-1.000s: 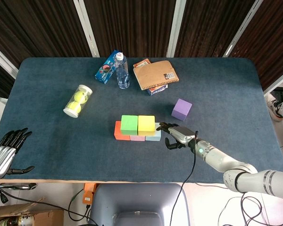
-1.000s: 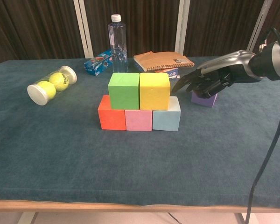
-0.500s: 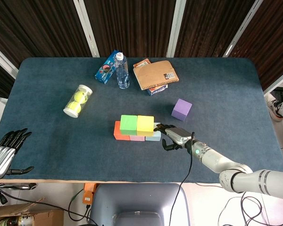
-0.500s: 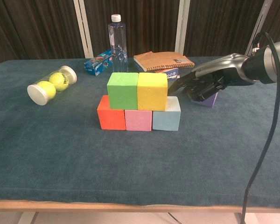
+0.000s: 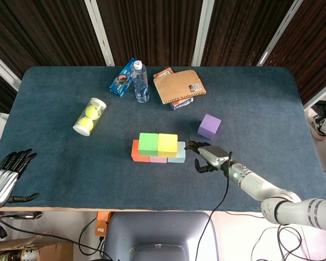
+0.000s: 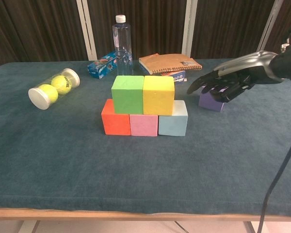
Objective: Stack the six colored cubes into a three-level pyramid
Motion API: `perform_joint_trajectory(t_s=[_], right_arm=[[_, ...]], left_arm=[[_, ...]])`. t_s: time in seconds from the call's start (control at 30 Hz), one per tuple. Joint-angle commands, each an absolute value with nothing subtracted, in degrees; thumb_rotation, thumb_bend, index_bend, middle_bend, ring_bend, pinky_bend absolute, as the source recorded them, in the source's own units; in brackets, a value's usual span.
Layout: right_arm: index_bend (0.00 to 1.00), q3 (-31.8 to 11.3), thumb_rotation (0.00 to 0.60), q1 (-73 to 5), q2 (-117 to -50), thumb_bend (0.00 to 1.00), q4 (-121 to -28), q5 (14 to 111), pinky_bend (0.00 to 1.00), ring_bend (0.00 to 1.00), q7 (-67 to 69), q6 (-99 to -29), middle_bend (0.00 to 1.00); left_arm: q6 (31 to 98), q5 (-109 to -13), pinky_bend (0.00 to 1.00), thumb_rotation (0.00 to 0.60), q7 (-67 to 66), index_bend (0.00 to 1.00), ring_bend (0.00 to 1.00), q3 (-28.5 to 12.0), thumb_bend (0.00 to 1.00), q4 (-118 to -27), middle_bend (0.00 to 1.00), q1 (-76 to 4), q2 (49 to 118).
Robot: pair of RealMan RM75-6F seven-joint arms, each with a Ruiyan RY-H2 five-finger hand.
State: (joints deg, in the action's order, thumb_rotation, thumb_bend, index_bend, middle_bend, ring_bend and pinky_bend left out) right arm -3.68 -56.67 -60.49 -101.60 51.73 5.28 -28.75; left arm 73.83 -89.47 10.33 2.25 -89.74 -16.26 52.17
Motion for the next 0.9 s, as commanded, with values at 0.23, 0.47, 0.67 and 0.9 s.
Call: perform_joint_trajectory(t_s=[0.23,0.47,0.67,0.9], right_arm=[[0.07,-3.90,0.501,-49.77,-54.72,0.41,-100.00,53.72,0.00,0.00,6.14,-37.51,0.00],[0.01,-5.56,0.510,-51.63,-60.72,0.27,-91.25,39.29,0.00,0.00,2.10,-40.10,0.00],[0.00,-4.36,0.509,-58.38,-68.40,0.25,-81.87,24.13,0.00,0.00,-6.03,-37.59,0.00],[0.00,-1.85,0.508,-64.96,-75.54,0.24,-74.50,10.19,0.00,0.00,-15.70,-36.89,0.00]], left_arm=[[75.89,-90.67,0.07,0.488,11.31,0.03,0.00,2.30,0.08,-89.28,0.00,-15.03,51.89],[76.37,-91.53,0.07,0.488,10.16,0.03,0.00,2.20,0.08,-88.43,0.00,-14.84,52.74],[76.37,-90.90,0.07,0.488,9.06,0.03,0.00,1.72,0.08,-86.50,0.00,-14.68,53.93],[75.52,-89.65,0.07,0.487,10.64,0.03,0.00,1.10,0.08,-83.77,0.00,-14.84,54.88]])
